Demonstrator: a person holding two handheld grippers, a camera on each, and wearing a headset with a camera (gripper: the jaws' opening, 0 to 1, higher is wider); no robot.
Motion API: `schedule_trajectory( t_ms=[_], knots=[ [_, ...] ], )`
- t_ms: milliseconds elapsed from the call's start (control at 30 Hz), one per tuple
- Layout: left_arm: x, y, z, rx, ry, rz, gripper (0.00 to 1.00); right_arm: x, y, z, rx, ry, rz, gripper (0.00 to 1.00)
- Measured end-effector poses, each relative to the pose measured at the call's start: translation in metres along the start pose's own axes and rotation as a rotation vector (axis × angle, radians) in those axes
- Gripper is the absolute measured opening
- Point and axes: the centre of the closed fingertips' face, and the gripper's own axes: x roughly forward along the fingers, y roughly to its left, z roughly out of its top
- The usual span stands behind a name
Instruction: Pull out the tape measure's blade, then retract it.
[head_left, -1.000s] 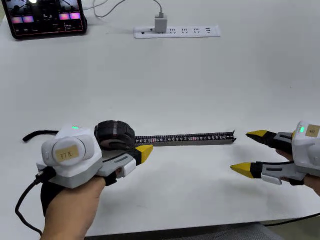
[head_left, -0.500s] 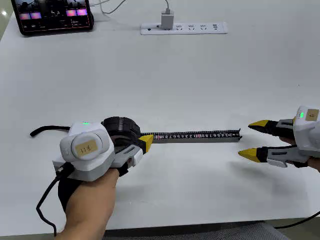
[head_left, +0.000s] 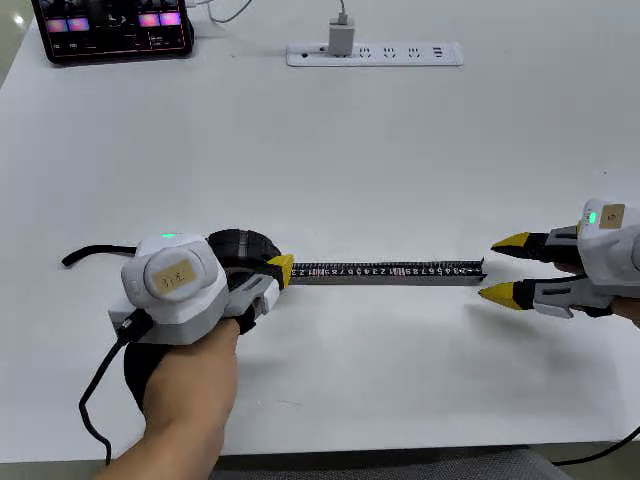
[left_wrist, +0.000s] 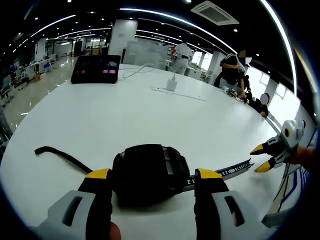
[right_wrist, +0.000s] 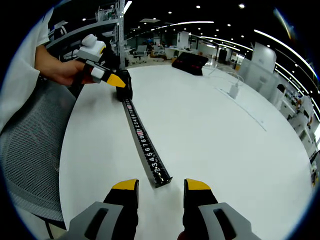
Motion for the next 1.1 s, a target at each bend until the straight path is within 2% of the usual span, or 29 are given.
schedule_trajectory(
  t_ms=[167,667,933,1100],
  knots=[
    [0.002,0.003,-0.001,-0.019,0.000,0.012,0.61,0.003,-0.001,-0.002,-0.022,0.013,0.022,0.29],
    [0.004,0.004,-0.003,-0.008,0.017,0.009,0.59,0.012,0.000,-0.009,-0.069,0.059,0.072,0.23],
    [0.005,0.004,-0.003,-0.009,0.015,0.003,0.59,0.018,-0.001,-0.009,-0.077,0.060,0.091,0.21],
    [0.005,0.004,-0.003,-0.006,0.013,0.002,0.59,0.018,-0.002,-0.007,-0.086,0.048,0.098,0.16]
  ],
)
